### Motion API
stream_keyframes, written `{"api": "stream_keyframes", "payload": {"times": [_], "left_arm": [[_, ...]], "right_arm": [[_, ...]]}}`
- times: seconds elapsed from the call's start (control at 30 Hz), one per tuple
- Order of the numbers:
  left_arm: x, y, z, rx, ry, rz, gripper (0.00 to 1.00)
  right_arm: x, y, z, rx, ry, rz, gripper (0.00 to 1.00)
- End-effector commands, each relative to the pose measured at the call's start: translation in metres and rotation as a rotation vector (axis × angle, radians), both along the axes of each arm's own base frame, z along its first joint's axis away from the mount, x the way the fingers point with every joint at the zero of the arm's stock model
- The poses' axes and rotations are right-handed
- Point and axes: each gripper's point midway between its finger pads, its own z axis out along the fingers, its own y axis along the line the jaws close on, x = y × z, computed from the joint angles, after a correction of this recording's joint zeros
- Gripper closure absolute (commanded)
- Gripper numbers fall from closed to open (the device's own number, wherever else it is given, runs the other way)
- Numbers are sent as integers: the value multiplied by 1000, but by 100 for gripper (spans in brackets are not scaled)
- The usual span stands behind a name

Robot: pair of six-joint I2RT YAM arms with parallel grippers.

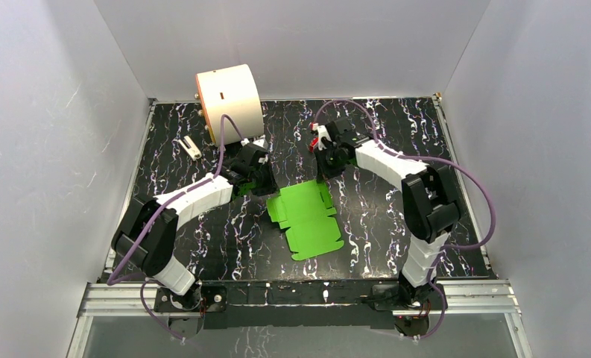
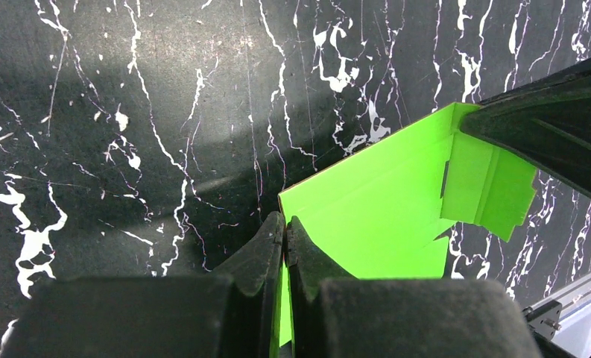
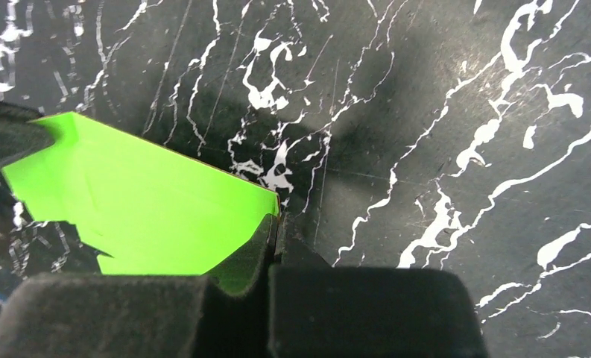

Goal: Fold the paper box

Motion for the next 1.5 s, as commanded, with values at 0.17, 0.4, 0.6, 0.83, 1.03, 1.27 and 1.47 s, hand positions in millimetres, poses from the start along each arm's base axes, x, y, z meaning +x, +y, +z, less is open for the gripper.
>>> {"api": "stream_keyframes", "payload": {"times": [0.17, 0.4, 0.6, 0.83, 1.03, 1.27, 1.47], "left_arm": [[6, -18, 8, -69, 40, 70, 100], [10, -19, 2, -76, 64, 118, 100], [9, -15, -4, -57, 76, 130, 100], [8, -16, -9, -48, 93, 132, 100], [9, -16, -15, -33, 122, 142, 100], [15, -20, -13, -21, 142, 158, 100], [16, -20, -13, -6, 157, 163, 97]], "right_arm": [[16, 3, -6, -331, -73, -57, 100], [15, 13, -17, -492, -108, -60, 100], [18, 17, -14, -511, -140, -80, 100], [23, 18, -11, -553, -182, -103, 100], [22, 20, -19, -611, -176, -111, 100], [23, 24, -23, -643, -173, -123, 100], [22, 28, -23, -620, -168, -124, 100]]}}
